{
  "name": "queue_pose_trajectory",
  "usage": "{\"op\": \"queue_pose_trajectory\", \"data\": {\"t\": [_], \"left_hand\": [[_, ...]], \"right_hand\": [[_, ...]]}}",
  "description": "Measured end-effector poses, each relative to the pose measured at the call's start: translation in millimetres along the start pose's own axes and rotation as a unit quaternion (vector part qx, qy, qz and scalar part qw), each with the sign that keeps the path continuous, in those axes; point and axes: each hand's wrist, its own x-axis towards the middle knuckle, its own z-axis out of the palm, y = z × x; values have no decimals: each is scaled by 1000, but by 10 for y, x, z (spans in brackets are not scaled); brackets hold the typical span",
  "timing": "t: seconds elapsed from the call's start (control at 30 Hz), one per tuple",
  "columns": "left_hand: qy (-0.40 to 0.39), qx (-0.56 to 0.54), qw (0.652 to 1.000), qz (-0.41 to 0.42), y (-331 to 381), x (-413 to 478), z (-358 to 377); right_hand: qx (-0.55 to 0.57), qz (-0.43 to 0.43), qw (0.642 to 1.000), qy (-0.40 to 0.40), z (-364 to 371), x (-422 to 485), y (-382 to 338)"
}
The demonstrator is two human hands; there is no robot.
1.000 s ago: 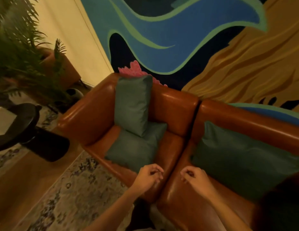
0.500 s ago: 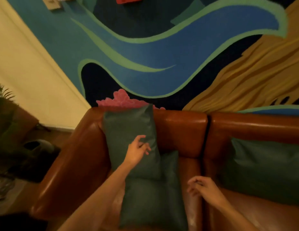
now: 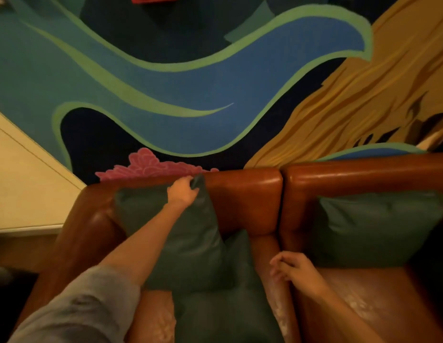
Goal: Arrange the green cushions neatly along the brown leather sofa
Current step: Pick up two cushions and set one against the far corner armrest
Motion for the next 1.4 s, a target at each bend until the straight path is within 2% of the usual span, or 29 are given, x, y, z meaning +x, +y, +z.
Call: {"op": "queue_pose_trajectory", "data": {"t": [0.07,0.13,0.2,0.3,0.37,0.4,0.43,0.47,0.53,0.6,0.63,0.67,0.73,0.77,0.83,0.93,1.07,1.13,1.17,1.23,1.3,1.33,1.4], "left_hand": [[73,-35,996,30,24,-297,67],[100,-77,989,81,63,-712,174],[93,-107,982,123,135,-1198,282],[56,-163,969,177,279,-1763,339],[-5,-275,950,146,312,-1936,279],[-41,-359,924,123,291,-1953,218],[-58,-431,895,97,229,-1914,139],[-41,-469,880,67,111,-1814,29],[72,-475,877,-5,-263,-1481,-267],[211,-377,897,-97,-769,-1091,-583],[237,-335,901,-138,-997,-925,-711],[217,-342,898,-172,-1168,-782,-793],[104,-431,874,-196,-1241,-641,-827],[45,-468,865,-176,-1145,-653,-813],[-17,-503,857,-107,-851,-811,-766],[-48,-504,862,15,-404,-1113,-625],[-70,-445,881,142,178,-1396,-326],[-28,-404,896,182,406,-1475,-165],[-12,-388,901,194,503,-1503,-107],[11,-373,905,204,639,-1539,-37],[17,-359,911,203,696,-1554,-10],[9,-354,913,205,696,-1562,-5],[-21,-347,913,214,674,-1599,-5]], "right_hand": [[7,-9,1000,7,48,50,-153],[36,-15,999,27,99,146,-363],[50,-25,997,43,157,284,-620],[-6,-85,995,44,298,480,-986],[-116,-102,987,32,434,571,-1069],[-186,-98,977,29,505,604,-1038],[-240,-93,966,25,575,619,-987],[-264,-89,960,12,642,624,-919],[-268,-94,959,-8,726,611,-797],[-251,-111,961,-13,717,587,-742],[-239,-118,964,-24,685,541,-736],[-228,-122,965,-34,634,511,-712],[-204,-116,971,-49,486,431,-632],[-195,-106,974,-47,379,410,-544],[-191,-84,978,-5,130,390,-367],[-220,-15,973,67,-279,376,-121],[-350,74,927,112,-570,421,119],[-355,52,927,110,-466,331,-58],[-319,24,943,96,-389,289,-188],[-198,-13,979,51,-278,245,-397],[-98,-34,994,16,-221,217,-494],[-78,-48,996,22,-214,222,-482],[-138,-82,986,46,-197,218,-443]]}}
